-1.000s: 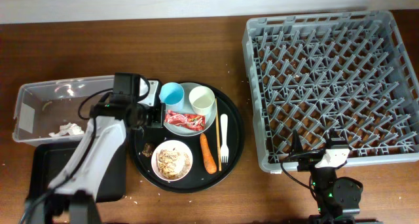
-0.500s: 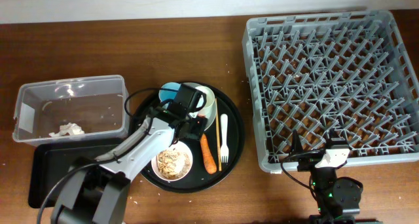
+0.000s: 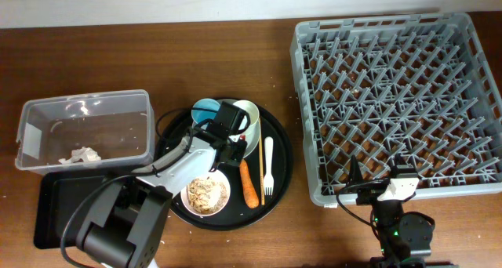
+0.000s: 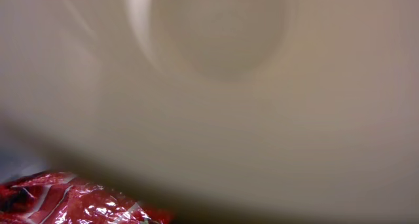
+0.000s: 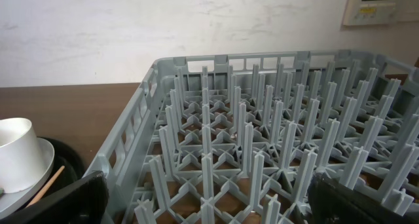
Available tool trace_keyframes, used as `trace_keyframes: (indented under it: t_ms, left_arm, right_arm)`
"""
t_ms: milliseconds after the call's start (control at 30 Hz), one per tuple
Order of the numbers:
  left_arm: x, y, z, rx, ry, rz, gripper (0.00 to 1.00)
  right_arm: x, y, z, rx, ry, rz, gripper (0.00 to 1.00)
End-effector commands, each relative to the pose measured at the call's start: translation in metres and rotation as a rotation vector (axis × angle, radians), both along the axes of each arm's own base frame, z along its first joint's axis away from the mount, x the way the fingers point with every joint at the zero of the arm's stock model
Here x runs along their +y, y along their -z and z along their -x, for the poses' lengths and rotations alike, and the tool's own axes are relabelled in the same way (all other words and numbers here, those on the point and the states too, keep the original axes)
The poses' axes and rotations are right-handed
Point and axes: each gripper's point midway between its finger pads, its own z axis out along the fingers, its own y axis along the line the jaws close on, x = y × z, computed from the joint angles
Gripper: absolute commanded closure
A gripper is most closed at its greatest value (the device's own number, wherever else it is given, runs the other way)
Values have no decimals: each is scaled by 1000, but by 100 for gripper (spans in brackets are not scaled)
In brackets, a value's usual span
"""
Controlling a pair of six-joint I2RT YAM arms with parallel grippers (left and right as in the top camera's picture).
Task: Sort waste into correct bins and load items into the dishwasher rack
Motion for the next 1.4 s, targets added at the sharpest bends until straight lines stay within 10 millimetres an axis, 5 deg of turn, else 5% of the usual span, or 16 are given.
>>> trace_keyframes:
  t_ms: [0,67,100,133,300,433,633,667,767,833,867,967,1067,1367]
  left_arm:
    - [2,2,4,17,5,-11,100]
    - [-1,-27,0,-46,2,26,98]
    - [-2,-34,-1,-62,3,38,84]
    - [-4,-41,-1,-72,8,57,55]
    - [-7,-41,-2,-70,-15,80,15]
    - [-7,-36,-3,-62,-26,80,14]
    - [-5,14,2,31,-37,32,14]
    - [-5,14,1,28,-37,33,18]
    - [-5,14,1,29,-37,33,55]
    - [-5,14,1,28,-36,34,94]
    - [-5,13,1,30,-37,33,100]
    - [-6,7,0,18,-36,40,100]
    - [-7,-22,-3,-38,-35,72,100]
    - [15,-148,19,-261,-55,148,100]
  right_arm:
    - [-3,2,0,3,16,-1,1]
    - [-3,2,0,3,15,-1,1]
    - [-3,2,0,3,16,-1,1]
    - [-3,2,0,3,16,-1,1]
    - [-3,2,0,3,16,-1,1]
    - [-3,2,0,3,16,-1,1]
    - [-3,2,0,3,16,-1,1]
    - [-3,2,0,3,16,-1,1]
    - [-3,2,0,3,15,-1,1]
    - [-3,2,0,3,16,-1,1]
    - [-3,2,0,3,16,-1,1]
    - [-3,2,0,3,16,-1,1]
    - [-3,2,0,3,15,-1,1]
    - [-3,2,0,3,15,-1,1]
